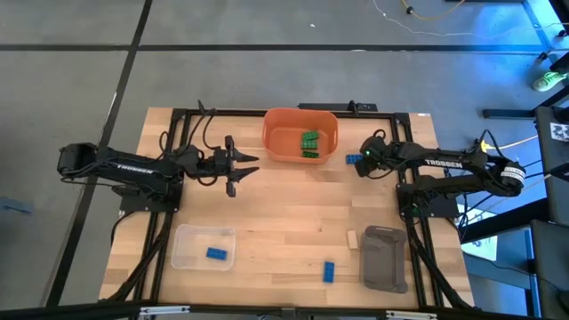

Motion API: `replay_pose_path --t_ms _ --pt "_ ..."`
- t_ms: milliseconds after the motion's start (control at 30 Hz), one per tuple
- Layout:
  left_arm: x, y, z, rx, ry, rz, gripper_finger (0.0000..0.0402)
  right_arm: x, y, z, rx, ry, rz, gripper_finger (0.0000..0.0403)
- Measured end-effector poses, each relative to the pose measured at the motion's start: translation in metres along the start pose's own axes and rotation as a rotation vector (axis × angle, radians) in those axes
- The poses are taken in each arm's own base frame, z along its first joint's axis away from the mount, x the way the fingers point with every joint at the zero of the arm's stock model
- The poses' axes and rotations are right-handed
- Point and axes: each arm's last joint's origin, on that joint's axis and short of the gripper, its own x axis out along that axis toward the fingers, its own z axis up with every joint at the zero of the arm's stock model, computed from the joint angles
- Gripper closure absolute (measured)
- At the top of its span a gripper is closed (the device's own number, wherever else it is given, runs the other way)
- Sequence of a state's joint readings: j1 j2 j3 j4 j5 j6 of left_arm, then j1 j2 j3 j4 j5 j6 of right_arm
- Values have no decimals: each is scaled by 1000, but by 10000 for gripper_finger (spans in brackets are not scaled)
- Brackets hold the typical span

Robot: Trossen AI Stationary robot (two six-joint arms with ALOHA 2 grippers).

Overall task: Sort & place blocks by color
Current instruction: Put the top right brown block into the black transparent bin

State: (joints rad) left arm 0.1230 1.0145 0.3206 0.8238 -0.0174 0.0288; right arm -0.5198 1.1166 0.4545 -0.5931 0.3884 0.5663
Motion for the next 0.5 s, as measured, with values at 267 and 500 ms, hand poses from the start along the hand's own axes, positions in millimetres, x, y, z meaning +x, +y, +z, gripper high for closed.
replay_pose_path --t_ms 267,500 --pt "0 0 0 -11 1 -1 275 -12 7 10 -43 -95 -52 271" --pt "0 0 -3 -46 27 -11 275 -29 19 21 -79 -210 -72 271"
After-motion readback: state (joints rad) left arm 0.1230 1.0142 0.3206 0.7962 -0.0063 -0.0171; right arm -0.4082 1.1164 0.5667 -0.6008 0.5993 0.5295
